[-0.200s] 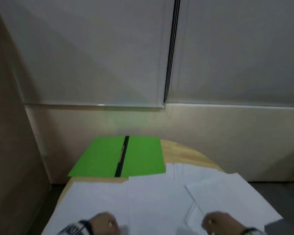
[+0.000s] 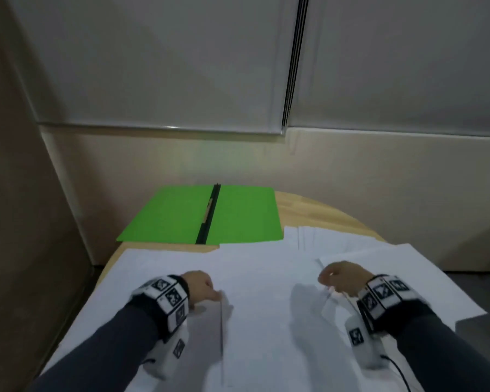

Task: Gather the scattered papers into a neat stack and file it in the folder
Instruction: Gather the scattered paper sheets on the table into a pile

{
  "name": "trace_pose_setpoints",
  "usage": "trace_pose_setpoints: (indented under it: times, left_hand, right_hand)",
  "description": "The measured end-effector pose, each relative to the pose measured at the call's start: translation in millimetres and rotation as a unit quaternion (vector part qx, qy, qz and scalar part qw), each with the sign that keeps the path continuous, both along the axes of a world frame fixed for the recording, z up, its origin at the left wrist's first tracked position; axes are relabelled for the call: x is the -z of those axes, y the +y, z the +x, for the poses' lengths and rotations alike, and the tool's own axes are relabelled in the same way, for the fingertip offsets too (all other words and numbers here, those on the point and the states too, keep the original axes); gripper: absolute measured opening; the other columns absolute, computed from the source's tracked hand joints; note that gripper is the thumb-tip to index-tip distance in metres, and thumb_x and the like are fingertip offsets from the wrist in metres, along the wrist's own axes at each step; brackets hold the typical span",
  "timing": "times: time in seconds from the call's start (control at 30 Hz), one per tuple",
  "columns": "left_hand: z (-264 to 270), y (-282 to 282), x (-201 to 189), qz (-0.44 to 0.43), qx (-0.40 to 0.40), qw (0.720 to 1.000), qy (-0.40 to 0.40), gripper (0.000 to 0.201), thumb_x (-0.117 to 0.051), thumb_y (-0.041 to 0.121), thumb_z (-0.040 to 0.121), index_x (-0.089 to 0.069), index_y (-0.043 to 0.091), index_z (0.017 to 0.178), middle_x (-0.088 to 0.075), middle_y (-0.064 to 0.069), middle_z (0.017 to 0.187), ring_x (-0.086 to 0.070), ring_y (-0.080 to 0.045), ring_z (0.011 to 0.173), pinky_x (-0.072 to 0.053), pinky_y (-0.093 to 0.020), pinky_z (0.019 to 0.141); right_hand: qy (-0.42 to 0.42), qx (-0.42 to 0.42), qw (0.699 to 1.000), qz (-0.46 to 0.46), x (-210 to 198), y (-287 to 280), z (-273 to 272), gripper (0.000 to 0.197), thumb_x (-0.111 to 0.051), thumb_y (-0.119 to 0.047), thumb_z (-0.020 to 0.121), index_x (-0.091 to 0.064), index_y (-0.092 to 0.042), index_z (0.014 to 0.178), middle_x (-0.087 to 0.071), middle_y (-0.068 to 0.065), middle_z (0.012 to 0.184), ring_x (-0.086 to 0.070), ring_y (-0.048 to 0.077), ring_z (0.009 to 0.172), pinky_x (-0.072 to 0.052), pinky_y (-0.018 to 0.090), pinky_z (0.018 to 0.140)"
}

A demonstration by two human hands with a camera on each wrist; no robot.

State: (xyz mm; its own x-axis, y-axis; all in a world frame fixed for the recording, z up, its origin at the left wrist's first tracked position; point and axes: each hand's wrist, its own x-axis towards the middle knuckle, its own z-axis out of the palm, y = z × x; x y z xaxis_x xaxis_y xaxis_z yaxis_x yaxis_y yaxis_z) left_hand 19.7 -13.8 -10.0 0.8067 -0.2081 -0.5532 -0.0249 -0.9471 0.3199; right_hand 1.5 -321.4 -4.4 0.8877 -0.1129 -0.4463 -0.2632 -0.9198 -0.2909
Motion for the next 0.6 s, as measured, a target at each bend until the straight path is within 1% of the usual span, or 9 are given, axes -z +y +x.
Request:
trace_pose_setpoints:
  times: [0.03, 0.1, 0.17, 0.27, 0.33, 0.4, 0.47, 0.53, 0.6]
  left_hand:
    - [4.1, -0.2, 6.1, 0.041, 0.025, 0.999, -0.011, 0.051, -0.05, 0.043, 0.092, -0.058, 0.002, 0.122, -0.06, -0.014, 0.122, -0.059, -0.023, 0.09, -0.044, -0.02, 0.063]
    - [14.7, 1.5, 24.4, 0.09, 0.042, 0.995, -0.019, 0.062, -0.045, 0.051, 0.092, -0.055, 0.001, 0.126, -0.055, -0.015, 0.134, -0.055, -0.027, 0.116, -0.043, -0.028, 0.09]
    - [18.5, -0.3, 39.7, 0.107, 0.046, 0.993, -0.001, 0.074, -0.042, 0.06, 0.088, -0.049, 0.002, 0.134, -0.047, -0.014, 0.143, -0.046, -0.027, 0.129, -0.036, -0.034, 0.108]
    - [12.9, -9.3, 53.4, 0.096, 0.093, 0.99, 0.039, 0.11, -0.039, 0.087, 0.058, -0.045, 0.013, 0.139, -0.041, -0.006, 0.149, -0.04, -0.025, 0.135, -0.027, -0.041, 0.115]
    - [18.5, -12.7, 70.5, 0.093, 0.112, 0.989, 0.035, 0.128, -0.034, 0.093, 0.036, -0.047, 0.018, 0.138, -0.043, -0.003, 0.148, -0.04, -0.024, 0.135, -0.026, -0.043, 0.115]
    - [17.3, -18.3, 74.4, 0.087, 0.099, 0.991, 0.027, 0.133, -0.036, 0.096, 0.03, -0.049, 0.018, 0.137, -0.045, -0.004, 0.147, -0.042, -0.024, 0.134, -0.027, -0.043, 0.115]
    - [-4.6, -28.1, 54.2, 0.085, 0.069, 0.994, 0.019, 0.119, -0.048, 0.09, 0.049, -0.045, 0.01, 0.137, -0.044, -0.009, 0.146, -0.044, -0.028, 0.131, -0.031, -0.04, 0.113]
    - [-12.3, -32.6, 47.8, 0.078, 0.011, 0.997, -0.016, 0.095, -0.056, 0.062, 0.08, -0.021, 0.004, 0.146, -0.035, -0.015, 0.149, -0.04, -0.031, 0.134, -0.032, -0.034, 0.11]
    - [-15.8, -29.2, 42.2, 0.058, -0.038, 0.997, -0.042, 0.095, -0.055, 0.051, 0.087, -0.002, 0.004, 0.15, -0.026, -0.017, 0.154, -0.034, -0.03, 0.139, -0.029, -0.033, 0.11]
  right_hand:
    - [-0.02, 0.0, 1.0, -0.015, 5.2, -1.8, 5.6, 0.02, -0.056, -0.034, 0.092, -0.063, -0.02, 0.105, -0.061, 0.005, 0.116, -0.06, 0.016, 0.097, -0.042, 0.015, 0.072]
    - [-0.025, 0.015, 0.997, -0.078, 18.4, -7.2, 13.2, 0.039, -0.055, -0.039, 0.091, -0.056, -0.02, 0.125, -0.05, 0.006, 0.138, -0.05, 0.023, 0.124, -0.039, 0.026, 0.097]
    - [0.005, 0.018, 0.993, -0.119, 27.3, -5.8, 6.7, 0.061, -0.052, -0.046, 0.09, -0.037, -0.019, 0.142, -0.039, 0.008, 0.148, -0.041, 0.027, 0.134, -0.033, 0.034, 0.11]
    - [0.034, -0.03, 0.98, -0.195, 41.1, 6.5, -11.1, 0.076, -0.043, -0.059, 0.088, -0.023, -0.018, 0.148, -0.038, 0.011, 0.15, -0.039, 0.029, 0.136, -0.03, 0.038, 0.112]
    - [0.022, -0.054, 0.97, -0.237, 48.3, 19.5, -21.3, 0.078, -0.04, -0.064, 0.085, -0.028, -0.018, 0.146, -0.041, 0.011, 0.148, -0.042, 0.029, 0.133, -0.033, 0.039, 0.109]
    - [0.014, -0.078, 0.965, -0.249, 48.7, 34.2, -25.6, 0.081, -0.041, -0.066, 0.083, -0.026, -0.019, 0.147, -0.038, 0.011, 0.149, -0.04, 0.03, 0.135, -0.031, 0.039, 0.109]
    - [0.029, -0.098, 0.968, -0.231, 50.6, 46.7, -28.0, 0.087, -0.045, -0.066, 0.082, -0.018, -0.019, 0.15, -0.03, 0.011, 0.153, -0.035, 0.03, 0.138, -0.029, 0.039, 0.11]
    - [0.033, -0.119, 0.976, -0.181, 53.1, 59.0, -31.5, 0.089, -0.048, -0.06, 0.084, -0.006, -0.02, 0.152, -0.02, 0.012, 0.157, -0.029, 0.03, 0.141, -0.027, 0.04, 0.113]
    - [0.035, -0.112, 0.989, -0.091, 51.0, 65.3, -33.7, 0.092, -0.056, -0.051, 0.086, 0.002, -0.023, 0.151, -0.021, 0.009, 0.157, -0.031, 0.027, 0.141, -0.027, 0.039, 0.114]
